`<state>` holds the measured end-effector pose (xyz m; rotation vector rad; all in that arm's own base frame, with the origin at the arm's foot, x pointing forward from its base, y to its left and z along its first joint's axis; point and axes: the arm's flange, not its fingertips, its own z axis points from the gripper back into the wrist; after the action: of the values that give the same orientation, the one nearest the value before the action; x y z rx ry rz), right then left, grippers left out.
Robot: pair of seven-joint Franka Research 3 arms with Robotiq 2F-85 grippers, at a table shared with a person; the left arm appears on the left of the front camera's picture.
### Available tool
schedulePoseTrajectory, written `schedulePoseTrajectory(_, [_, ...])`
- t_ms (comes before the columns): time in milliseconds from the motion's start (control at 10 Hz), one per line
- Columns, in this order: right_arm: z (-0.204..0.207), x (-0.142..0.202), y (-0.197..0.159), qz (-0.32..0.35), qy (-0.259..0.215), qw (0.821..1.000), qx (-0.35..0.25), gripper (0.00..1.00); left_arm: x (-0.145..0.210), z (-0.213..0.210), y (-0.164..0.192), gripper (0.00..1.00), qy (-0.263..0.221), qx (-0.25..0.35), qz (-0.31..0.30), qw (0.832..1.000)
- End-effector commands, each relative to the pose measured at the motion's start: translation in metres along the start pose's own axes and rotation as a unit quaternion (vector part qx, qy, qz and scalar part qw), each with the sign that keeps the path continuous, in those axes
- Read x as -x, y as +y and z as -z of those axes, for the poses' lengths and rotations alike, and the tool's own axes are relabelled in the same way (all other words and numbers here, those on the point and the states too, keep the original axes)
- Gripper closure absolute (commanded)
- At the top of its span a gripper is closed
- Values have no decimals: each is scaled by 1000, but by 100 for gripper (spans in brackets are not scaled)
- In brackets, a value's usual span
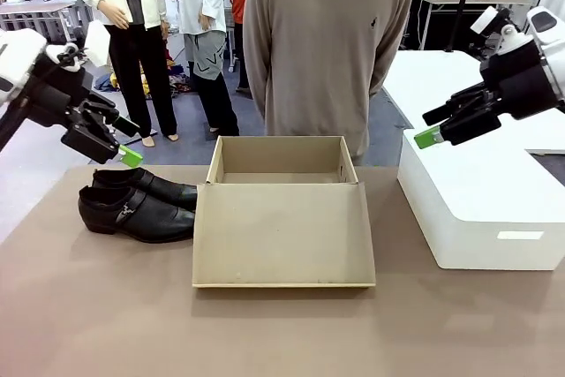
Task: Pack the shoes into the box.
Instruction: Place one shoe of the Shoes into the Shoes Box.
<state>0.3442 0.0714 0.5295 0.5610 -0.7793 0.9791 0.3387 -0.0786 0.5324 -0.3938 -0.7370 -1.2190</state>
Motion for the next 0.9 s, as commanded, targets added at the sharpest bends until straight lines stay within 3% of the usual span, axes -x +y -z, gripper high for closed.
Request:
schedulePoseTrajectory(0, [3,18,4,-14,-16,1000,-17,0,6,2,-2,0,-6,-6,-9,1000])
schedulePoseTrajectory(100, [4,18,5,-11,-14,1000,-25,0,5,0,5,0,-17,-20,-51,998])
schedulePoseTrajectory(200, [-1,2,-1,0,-4,1000,-8,0,1,-1,1,0,-3,-2,-7,1000])
schedulePoseTrajectory(800, [-1,2,-1,0,-4,1000,-8,0,1,-1,1,0,-3,-2,-7,1000])
